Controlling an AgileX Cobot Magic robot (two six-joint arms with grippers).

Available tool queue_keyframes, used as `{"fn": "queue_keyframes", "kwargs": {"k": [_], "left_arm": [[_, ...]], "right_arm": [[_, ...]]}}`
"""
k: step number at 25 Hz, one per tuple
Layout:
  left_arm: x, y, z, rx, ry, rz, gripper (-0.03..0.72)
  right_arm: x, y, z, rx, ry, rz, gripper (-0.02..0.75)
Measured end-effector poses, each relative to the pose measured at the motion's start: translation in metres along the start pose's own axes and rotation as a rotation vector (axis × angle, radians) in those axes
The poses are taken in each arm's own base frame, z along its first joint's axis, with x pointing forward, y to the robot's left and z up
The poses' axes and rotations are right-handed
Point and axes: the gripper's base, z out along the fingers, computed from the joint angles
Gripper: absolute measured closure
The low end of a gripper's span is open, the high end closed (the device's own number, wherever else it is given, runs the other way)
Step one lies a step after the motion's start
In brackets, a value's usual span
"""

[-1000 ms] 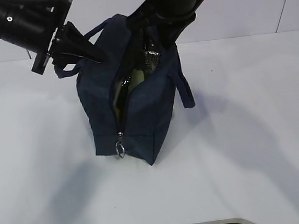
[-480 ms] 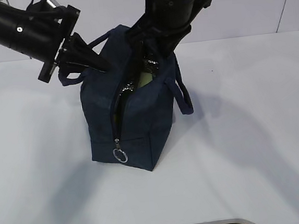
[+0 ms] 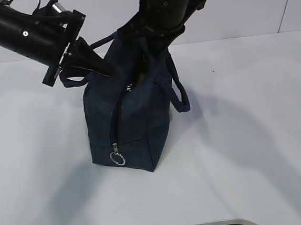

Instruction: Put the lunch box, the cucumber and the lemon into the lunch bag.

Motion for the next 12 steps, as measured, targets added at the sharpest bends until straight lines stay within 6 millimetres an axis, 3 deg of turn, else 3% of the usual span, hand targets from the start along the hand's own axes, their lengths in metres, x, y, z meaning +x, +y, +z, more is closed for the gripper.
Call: {"fn": "queue_keyframes", "kwargs": {"k": [4, 8, 12], "left_arm": [[0.0001, 0.0005, 0.0, -0.006, 0.001, 0.002, 0.684], [0.0012, 0.0036, 0.0004, -0.044, 0.013, 0.021, 0.617], [0.0016, 0.0048, 0.0004, -0.056, 0.017, 0.027, 0.527]], "right_arm": [[-0.0018, 0.0019, 0.0, -0.02, -0.02, 0.007, 0.552], [-0.0024, 0.0022, -0.0001, -0.025, -0.026, 0.009, 0.404], [-0.0028, 0.0039, -0.0006, -0.044, -0.028, 0.017, 0.357]]}}
